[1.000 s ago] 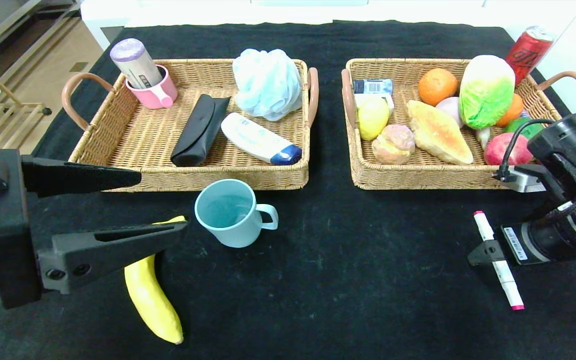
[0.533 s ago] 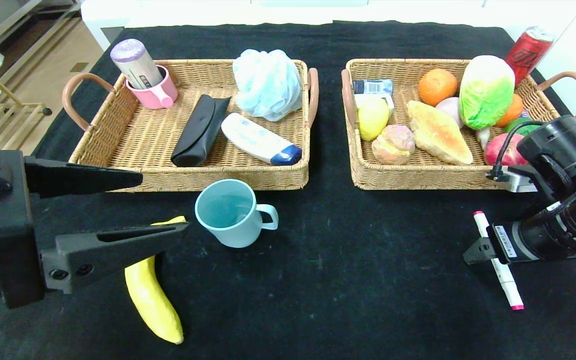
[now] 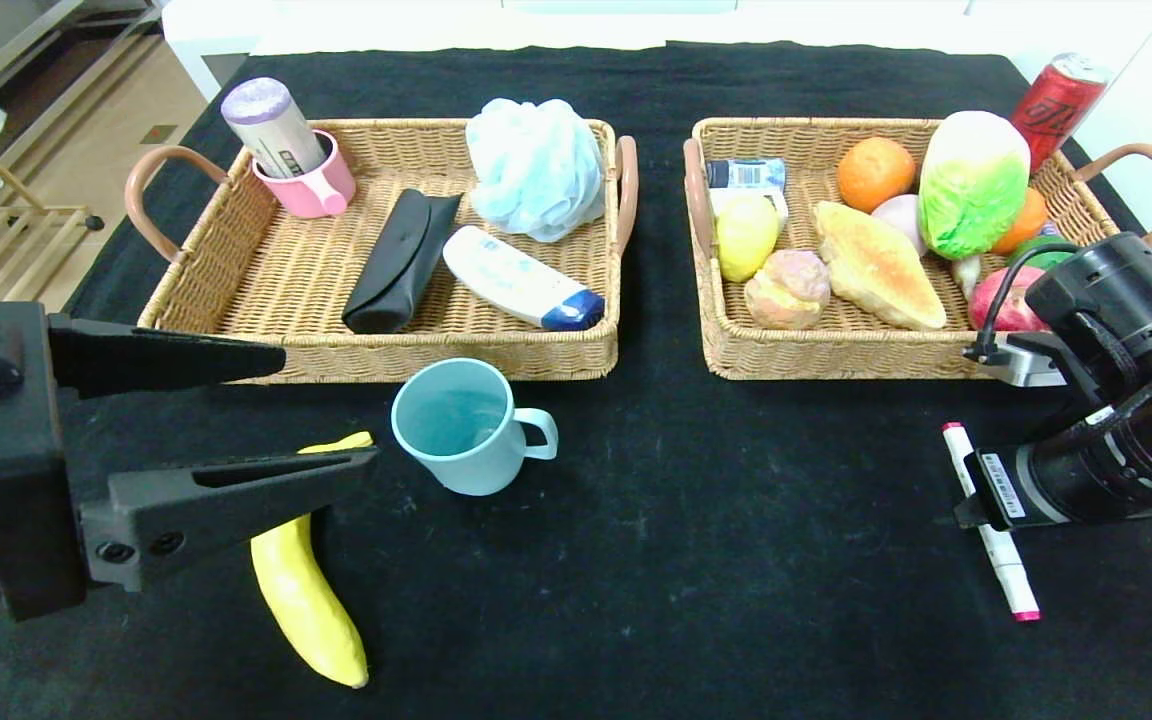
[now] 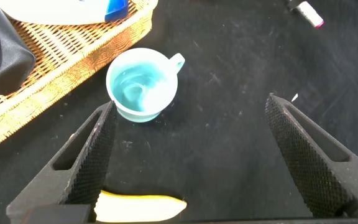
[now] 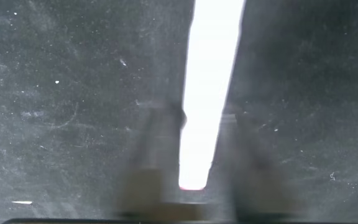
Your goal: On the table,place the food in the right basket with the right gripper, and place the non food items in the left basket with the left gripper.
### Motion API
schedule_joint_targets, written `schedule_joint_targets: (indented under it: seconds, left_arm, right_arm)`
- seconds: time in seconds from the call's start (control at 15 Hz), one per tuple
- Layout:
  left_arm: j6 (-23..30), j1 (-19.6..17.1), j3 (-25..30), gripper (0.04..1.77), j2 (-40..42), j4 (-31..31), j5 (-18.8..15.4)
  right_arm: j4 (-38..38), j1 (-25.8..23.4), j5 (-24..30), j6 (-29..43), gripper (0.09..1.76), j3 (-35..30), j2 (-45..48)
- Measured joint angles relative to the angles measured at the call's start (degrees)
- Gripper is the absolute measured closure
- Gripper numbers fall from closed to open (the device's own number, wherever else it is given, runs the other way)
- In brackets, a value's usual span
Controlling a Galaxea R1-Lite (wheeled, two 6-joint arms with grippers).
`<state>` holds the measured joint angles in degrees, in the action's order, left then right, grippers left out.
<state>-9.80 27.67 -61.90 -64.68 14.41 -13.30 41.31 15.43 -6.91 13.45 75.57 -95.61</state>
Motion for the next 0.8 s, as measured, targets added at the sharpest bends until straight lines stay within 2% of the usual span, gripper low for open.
schedule_joint_targets:
  seconds: [0.07, 0.53, 0.8]
  left_arm:
    - [0.0, 0.0, 0.0, 0.09, 0.0, 0.0, 0.0]
    - [0.0, 0.0, 0.0, 0.09, 0.2, 0.0, 0.0]
    - [0.0, 0.0, 0.0, 0.09, 0.4, 0.1, 0.1]
  right_arm:
    - [0.0, -0.1, 0.0, 0.0, 1.58, 0.0, 0.1]
    - [0.2, -0.2, 0.2, 0.1, 1.58, -0.1, 1.0]
    - [0.2, -0.2, 4.5, 0.1, 1.58, -0.1, 2.5]
